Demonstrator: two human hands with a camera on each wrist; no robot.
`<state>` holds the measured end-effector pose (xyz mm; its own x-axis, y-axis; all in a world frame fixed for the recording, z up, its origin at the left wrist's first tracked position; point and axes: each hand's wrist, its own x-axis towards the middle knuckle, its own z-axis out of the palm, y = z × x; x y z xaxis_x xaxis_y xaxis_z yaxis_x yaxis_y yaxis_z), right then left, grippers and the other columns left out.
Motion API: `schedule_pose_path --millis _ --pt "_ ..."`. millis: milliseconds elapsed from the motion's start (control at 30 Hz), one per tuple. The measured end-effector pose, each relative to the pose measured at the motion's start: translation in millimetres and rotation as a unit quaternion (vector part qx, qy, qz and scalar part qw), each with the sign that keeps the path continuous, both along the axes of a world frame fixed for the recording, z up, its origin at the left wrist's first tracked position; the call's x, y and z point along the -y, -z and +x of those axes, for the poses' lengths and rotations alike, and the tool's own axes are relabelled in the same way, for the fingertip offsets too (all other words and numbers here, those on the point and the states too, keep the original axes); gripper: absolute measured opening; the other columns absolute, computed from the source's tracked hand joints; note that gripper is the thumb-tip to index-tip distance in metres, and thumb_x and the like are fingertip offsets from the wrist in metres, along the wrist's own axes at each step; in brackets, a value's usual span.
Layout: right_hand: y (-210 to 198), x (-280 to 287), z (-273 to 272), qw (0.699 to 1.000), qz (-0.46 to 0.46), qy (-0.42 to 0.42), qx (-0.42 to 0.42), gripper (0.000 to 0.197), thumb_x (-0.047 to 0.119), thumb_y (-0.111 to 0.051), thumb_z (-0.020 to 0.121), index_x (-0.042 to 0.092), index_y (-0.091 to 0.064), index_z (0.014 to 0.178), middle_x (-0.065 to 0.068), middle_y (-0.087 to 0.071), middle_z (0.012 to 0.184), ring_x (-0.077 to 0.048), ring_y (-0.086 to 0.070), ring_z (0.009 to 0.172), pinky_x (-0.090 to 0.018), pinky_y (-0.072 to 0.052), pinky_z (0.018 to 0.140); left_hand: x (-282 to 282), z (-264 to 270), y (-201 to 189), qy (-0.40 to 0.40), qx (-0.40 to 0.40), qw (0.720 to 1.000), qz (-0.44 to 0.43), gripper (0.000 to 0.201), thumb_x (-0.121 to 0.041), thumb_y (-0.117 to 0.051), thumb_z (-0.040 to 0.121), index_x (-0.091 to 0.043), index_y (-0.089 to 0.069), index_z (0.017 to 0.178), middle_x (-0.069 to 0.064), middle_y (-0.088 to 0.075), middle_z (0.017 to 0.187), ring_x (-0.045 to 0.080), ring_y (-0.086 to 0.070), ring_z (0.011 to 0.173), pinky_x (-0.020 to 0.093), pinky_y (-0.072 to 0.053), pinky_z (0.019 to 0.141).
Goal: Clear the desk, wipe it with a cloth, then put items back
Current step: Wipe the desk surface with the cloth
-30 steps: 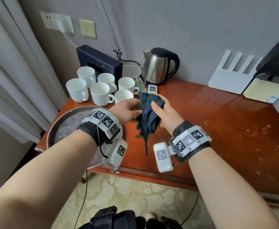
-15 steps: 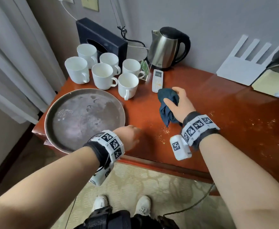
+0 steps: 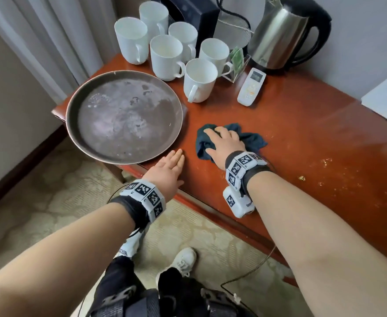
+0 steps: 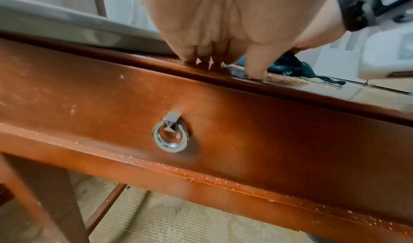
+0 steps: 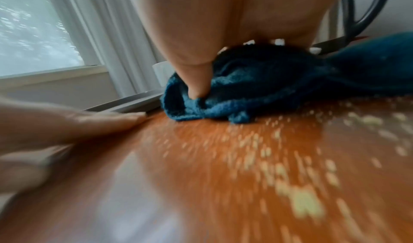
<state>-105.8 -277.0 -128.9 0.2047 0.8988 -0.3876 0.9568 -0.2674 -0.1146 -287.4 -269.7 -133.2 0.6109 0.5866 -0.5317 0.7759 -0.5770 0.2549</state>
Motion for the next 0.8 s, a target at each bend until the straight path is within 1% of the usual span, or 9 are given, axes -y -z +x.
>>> schedule_pose_path --millis 133,267,333,400,467,533,600,667,800 --pt "-4 47 -11 0.987 0.028 -0.156 -0.036 0.051 0.027 -0.048 0.093 0.032 -0.032 0.142 0.001 -0.027 0.148 -0.026 -0.023 0.135 -0.043 -0.035 0.106 2 4 0 -0.033 0.001 0.999 -0.002 0.072 -0.033 -0.039 0.100 -0.011 0.007 0.151 0.000 0.017 0.158 0.014 0.011 0.147 0.025 0.002 0.117" --pt "-18 76 8 0.964 -0.096 -0.239 -0.066 0.051 0.019 -0.054 0.088 0.028 -0.039 0.136 -0.003 -0.031 0.138 -0.027 -0.031 0.124 -0.038 -0.037 0.097 -2 1 -6 -0.014 -0.007 1.000 -0.023 0.079 -0.035 -0.047 0.097 -0.011 0.006 0.151 0.001 0.018 0.158 0.015 0.011 0.147 0.025 0.001 0.118" --pt "-24 69 20 0.969 -0.111 -0.203 -0.090 0.048 0.013 -0.054 0.087 0.026 -0.043 0.132 -0.005 -0.034 0.132 -0.028 -0.034 0.123 -0.038 -0.035 0.099 -5 1 -10 0.004 -0.019 0.999 -0.028 0.082 -0.036 -0.049 0.095 -0.010 0.006 0.151 0.003 0.019 0.158 0.016 0.011 0.147 0.025 0.000 0.118" --pt "-23 52 28 0.988 -0.033 -0.120 -0.096 0.045 0.010 -0.051 0.087 0.025 -0.046 0.129 -0.007 -0.036 0.133 -0.030 -0.035 0.124 -0.039 -0.036 0.103 -7 1 -12 0.007 -0.023 0.999 -0.032 0.084 -0.036 -0.051 0.094 -0.010 0.006 0.151 0.003 0.019 0.158 0.016 0.011 0.147 0.026 -0.002 0.118" --pt "-18 35 25 0.995 0.042 -0.022 -0.092 0.040 0.015 -0.049 0.090 0.024 -0.045 0.129 -0.007 -0.036 0.135 -0.031 -0.034 0.125 -0.040 -0.036 0.103 -6 1 -12 0.003 -0.025 0.999 -0.033 0.085 -0.037 -0.052 0.094 -0.011 0.005 0.151 0.002 0.019 0.158 0.016 0.010 0.147 0.026 -0.003 0.118" --pt "-8 22 15 0.995 0.044 0.042 -0.075 0.041 0.028 -0.048 0.094 0.026 -0.040 0.133 -0.006 -0.033 0.137 -0.031 -0.032 0.126 -0.042 -0.038 0.100 -6 2 -12 0.001 -0.024 0.999 -0.029 0.085 -0.037 -0.053 0.093 -0.011 0.004 0.151 0.001 0.018 0.158 0.015 0.009 0.147 0.026 -0.005 0.118" --pt "1 18 5 0.998 0.022 0.047 -0.033 0.043 0.037 -0.046 0.094 0.030 -0.036 0.135 -0.004 -0.030 0.138 -0.031 -0.031 0.126 -0.046 -0.039 0.097 -6 2 -12 -0.001 -0.023 0.999 -0.027 0.085 -0.037 -0.053 0.093 -0.011 0.003 0.151 0.001 0.018 0.158 0.015 0.009 0.147 0.025 -0.005 0.117" --pt "4 23 1 0.999 0.029 0.018 -0.019 0.043 0.038 -0.046 0.093 0.031 -0.036 0.134 -0.003 -0.031 0.137 -0.031 -0.031 0.125 -0.048 -0.038 0.097 -6 2 -12 -0.002 -0.022 0.999 -0.028 0.085 -0.036 -0.054 0.093 -0.011 0.003 0.151 0.001 0.017 0.158 0.015 0.008 0.147 0.025 -0.005 0.117" --pt "0 60 3 0.991 0.043 -0.127 -0.024 0.045 0.038 -0.051 0.089 0.028 -0.039 0.131 -0.004 -0.035 0.131 -0.029 -0.034 0.121 -0.040 -0.044 0.085 -3 3 -13 -0.005 -0.019 1.000 -0.024 0.086 -0.035 -0.055 0.092 -0.010 0.002 0.151 0.002 0.015 0.159 0.015 0.007 0.147 0.025 -0.004 0.118"
